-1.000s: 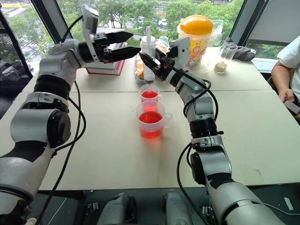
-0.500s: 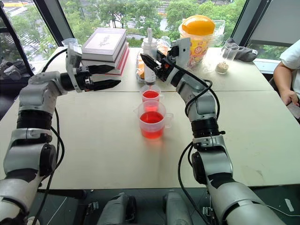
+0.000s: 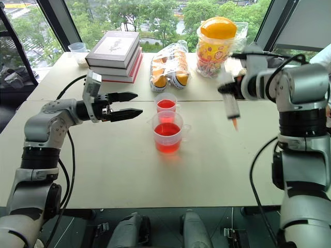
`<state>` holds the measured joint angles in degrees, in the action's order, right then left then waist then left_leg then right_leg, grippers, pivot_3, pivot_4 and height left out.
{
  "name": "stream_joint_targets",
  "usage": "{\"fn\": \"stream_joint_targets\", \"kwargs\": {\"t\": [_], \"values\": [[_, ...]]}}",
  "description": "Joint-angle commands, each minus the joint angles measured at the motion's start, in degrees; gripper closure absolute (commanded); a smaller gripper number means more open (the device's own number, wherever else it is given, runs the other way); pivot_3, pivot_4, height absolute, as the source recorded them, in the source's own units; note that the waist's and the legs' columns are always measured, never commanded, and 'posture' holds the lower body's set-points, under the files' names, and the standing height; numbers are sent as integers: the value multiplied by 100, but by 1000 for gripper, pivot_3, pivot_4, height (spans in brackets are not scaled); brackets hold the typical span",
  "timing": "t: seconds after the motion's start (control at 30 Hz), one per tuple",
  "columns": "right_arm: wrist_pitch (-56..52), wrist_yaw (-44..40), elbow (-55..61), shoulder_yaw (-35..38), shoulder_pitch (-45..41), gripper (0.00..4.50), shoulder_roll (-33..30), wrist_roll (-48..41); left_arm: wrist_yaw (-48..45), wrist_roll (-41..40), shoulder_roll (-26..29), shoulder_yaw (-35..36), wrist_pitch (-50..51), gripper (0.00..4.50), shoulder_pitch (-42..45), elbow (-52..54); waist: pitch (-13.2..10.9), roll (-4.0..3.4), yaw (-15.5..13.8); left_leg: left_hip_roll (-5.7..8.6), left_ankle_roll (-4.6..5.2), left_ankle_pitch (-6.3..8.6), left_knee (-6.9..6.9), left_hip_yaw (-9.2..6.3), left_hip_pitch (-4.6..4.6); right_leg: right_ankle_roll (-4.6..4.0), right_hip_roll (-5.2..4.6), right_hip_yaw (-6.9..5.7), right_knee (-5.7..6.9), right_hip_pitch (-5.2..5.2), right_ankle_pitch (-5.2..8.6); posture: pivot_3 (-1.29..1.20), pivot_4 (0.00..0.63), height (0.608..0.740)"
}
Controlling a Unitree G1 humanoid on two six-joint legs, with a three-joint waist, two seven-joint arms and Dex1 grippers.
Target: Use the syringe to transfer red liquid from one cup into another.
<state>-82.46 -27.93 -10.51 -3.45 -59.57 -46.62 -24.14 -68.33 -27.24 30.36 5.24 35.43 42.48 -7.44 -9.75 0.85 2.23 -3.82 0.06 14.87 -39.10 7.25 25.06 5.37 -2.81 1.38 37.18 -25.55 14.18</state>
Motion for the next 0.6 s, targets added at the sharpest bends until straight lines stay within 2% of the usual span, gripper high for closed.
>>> {"fn": "stream_joint_targets", "kwargs": {"t": [0.03,0.23,0.3,0.33,0.43,0.6], "values": [[-40,-273,-206,-186,260,3054,-220,70,133,-236,-30,17,70,49,-76,310,0,0,26,0,0,0,0,1,0,10,1,1,0,0,-6,0,150,740],[353,-406,-1169,-213,608,3054,-126,332,173,-337,45,-67,170,49,-261,526,-1,-1,18,-1,0,0,0,0,-5,11,10,6,3,-1,-6,0,150,740],[458,-438,-1364,-158,628,2037,-91,384,166,-366,106,-95,207,0,-313,602,-1,-1,16,-1,0,0,-1,1,-5,11,9,7,2,0,-6,0,150,740],[487,-453,-1414,-119,638,1763,-79,397,161,-385,136,-108,230,0,-342,643,-1,-1,18,0,0,0,-1,2,-5,11,8,7,1,0,-6,0,150,740],[467,-516,-1388,-51,651,130,-64,384,164,-442,195,-131,264,0,-378,700,-1,-1,14,-1,0,0,-1,3,-5,12,8,8,1,0,-6,0,150,740],[294,-670,-576,147,900,53,-291,240,154,-589,338,-143,424,0,-431,847,-1,-1,9,-1,0,0,0,2,-5,11,8,7,1,0,-6,0,150,740]]}}
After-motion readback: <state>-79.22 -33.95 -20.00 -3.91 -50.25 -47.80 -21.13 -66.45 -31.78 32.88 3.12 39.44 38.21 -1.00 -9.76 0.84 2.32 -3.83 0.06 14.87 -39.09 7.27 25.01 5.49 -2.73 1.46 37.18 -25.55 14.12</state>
